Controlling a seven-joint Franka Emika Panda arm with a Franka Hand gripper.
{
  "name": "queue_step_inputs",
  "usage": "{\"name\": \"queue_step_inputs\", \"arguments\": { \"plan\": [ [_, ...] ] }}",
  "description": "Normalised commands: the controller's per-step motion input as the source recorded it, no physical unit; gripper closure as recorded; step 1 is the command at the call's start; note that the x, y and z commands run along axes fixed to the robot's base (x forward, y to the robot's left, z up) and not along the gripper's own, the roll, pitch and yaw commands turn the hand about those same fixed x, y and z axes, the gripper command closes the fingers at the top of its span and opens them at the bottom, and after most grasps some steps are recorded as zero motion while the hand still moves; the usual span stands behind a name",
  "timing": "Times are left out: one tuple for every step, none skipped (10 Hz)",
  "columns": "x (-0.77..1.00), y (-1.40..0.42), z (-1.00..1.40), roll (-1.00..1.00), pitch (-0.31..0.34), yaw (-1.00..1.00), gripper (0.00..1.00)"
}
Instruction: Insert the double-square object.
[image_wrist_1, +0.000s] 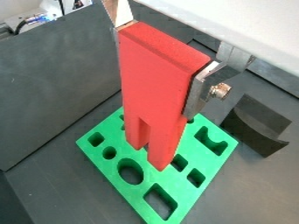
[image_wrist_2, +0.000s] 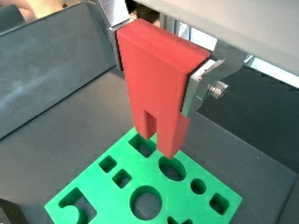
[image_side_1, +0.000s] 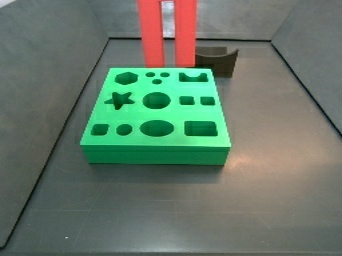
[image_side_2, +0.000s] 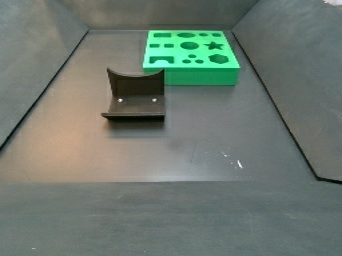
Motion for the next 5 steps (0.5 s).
{"name": "queue_step_inputs", "arguments": {
  "plan": [
    [1.0,0.0,-0.1,0.24,0.236,0.0,1.0],
    [1.0,0.0,-0.14,0.21,0.226,0.0,1.0],
    [1.0,0.01,-0.16,0.21,0.229,0.0,1.0],
    [1.0,0.07,-0.2,0.23,0.243,0.0,1.0],
    [0.86,0.1,-0.2,0.31,0.291,0.0,1.0]
  ]
}}
